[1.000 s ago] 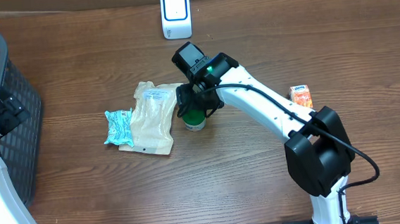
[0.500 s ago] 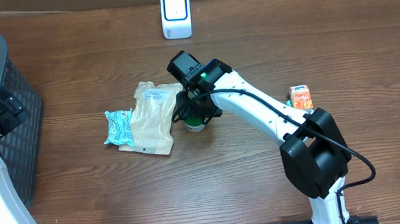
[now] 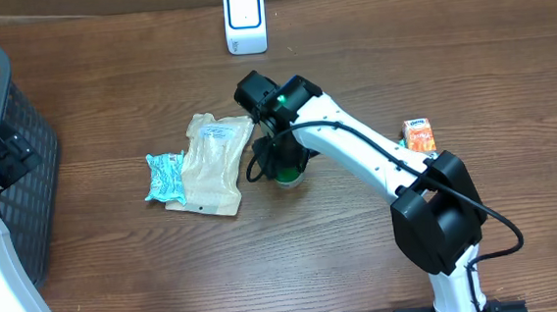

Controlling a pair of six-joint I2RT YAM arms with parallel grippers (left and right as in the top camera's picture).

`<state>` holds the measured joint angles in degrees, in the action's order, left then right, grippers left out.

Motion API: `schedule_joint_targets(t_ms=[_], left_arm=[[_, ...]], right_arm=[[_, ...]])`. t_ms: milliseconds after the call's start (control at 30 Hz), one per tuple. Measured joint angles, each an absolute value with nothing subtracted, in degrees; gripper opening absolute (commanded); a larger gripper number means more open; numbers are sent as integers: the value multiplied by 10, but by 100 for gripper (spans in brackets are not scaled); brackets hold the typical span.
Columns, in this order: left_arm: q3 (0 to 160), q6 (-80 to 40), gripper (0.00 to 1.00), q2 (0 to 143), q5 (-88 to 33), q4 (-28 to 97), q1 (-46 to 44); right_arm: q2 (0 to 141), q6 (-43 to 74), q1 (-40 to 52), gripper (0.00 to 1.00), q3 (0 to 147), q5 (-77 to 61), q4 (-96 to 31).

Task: Scan the item barcode
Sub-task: 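Lower the right gripper and grasp the green-lidded jar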

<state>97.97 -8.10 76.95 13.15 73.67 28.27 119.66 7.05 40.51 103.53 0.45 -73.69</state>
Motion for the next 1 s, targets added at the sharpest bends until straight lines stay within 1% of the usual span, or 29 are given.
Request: schedule_joint_targets(t_ms=[133,200,267,300,333,400,467,600,733,767,833,1000], left_arm=[[980,-81,100,769,131,736,283],[980,-81,100,769,131,737,283],[980,-81,100,769,131,737,283],[980,-81,99,769,131,737,283],[980,-81,99,769,131,737,283],[980,-81,100,769,131,737,283],[980,-81,100,769,131,737,283],[980,-81,100,769,131,737,283],[980,-81,100,769,131,737,283],[980,-81,100,769,131,737,283],[980,-81,100,769,131,737,283],[980,-81,100,769,131,736,283]], right_arm=[[1197,-71,405,69,1066,-17,-783],[1197,-117,405,72,1067,-24,-787],[1197,-142,405,93,1067,-28,-782],[1197,-147,405,100,1067,-29,-778],[1197,-142,405,100,1067,-30,-772],[1197,-109,405,100,1067,-28,-765],[1197,-44,404,100,1067,-21,-763],[1197,136,401,100,1067,-1,-767],[1197,282,400,100,1065,5,-755],[1197,301,400,99,1063,5,-749],[1197,337,400,94,1056,5,-732],[1197,397,400,91,1022,5,-707]])
